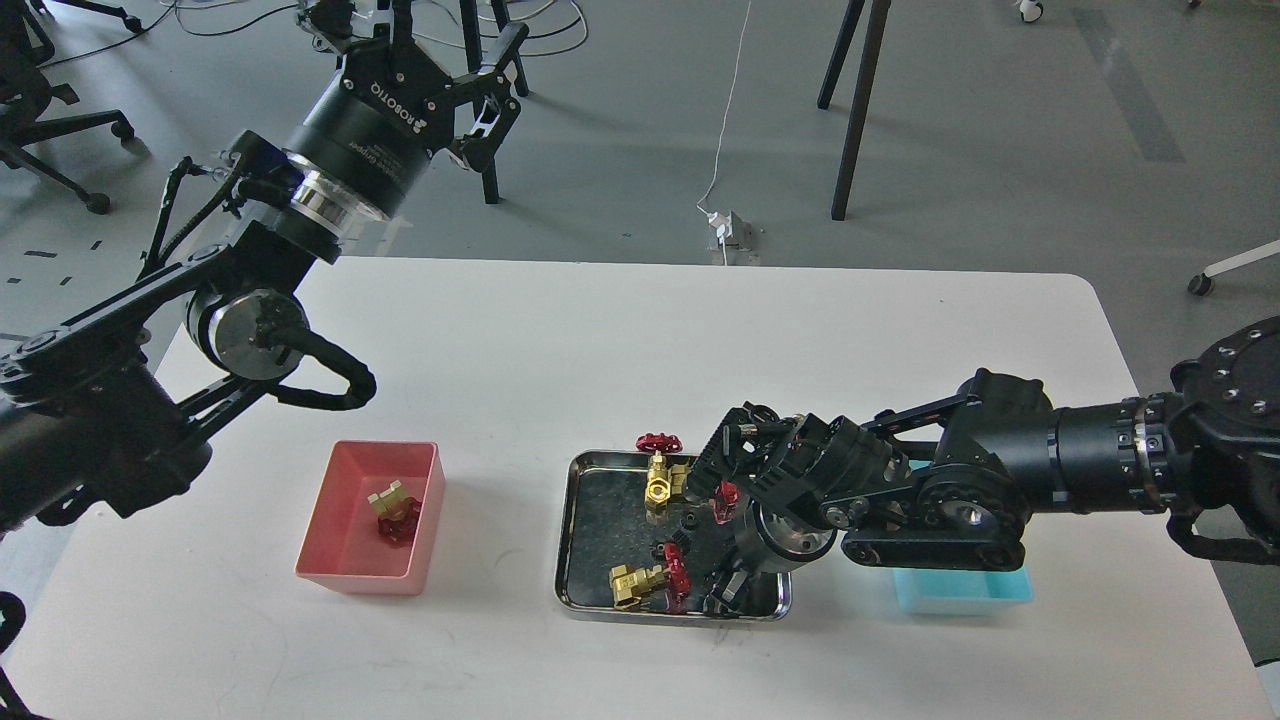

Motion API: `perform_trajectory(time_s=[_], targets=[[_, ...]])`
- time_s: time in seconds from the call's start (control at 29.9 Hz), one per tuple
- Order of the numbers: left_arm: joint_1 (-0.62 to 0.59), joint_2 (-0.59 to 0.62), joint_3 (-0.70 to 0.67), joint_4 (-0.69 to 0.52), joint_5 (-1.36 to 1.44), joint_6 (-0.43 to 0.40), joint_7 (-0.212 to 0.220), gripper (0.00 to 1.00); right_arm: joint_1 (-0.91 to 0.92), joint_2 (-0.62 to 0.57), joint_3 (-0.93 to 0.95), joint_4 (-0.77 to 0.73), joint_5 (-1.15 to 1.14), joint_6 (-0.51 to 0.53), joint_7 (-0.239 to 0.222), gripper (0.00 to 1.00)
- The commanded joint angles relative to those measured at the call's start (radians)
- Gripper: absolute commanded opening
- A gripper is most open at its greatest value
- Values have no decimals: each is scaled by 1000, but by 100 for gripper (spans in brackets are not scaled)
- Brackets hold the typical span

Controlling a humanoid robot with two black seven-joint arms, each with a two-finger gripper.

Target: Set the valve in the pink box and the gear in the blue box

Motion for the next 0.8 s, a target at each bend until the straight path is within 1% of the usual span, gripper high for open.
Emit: perform_trajectory(time_s=[0.0, 0.17, 0.3, 0.37, 0.5, 0.6, 0.77], targets=[[0, 0, 0, 5, 0, 0, 0, 81, 0, 0, 1, 0, -1, 0, 0, 38], [0, 0, 0, 5, 0, 0, 0, 81, -2, -1, 0, 0, -1, 0, -1, 32], [3, 0, 0, 5, 0, 0, 0, 81, -2, -1, -5, -1, -1, 0, -1, 15], [7, 0, 0, 5, 0, 0, 0, 81, -4, -1, -9, -1, 1, 0, -1, 10], [8, 0, 0, 5, 0, 0, 0, 81, -7, -11, -9, 0, 2, 0, 0, 5], [8, 0, 0, 5, 0, 0, 0, 81, 6, -31, -5, 8, 5, 0, 0, 5], [8, -1, 0, 5, 0, 0, 0, 81, 62, -125, 46, 63, 16, 0, 2, 4]])
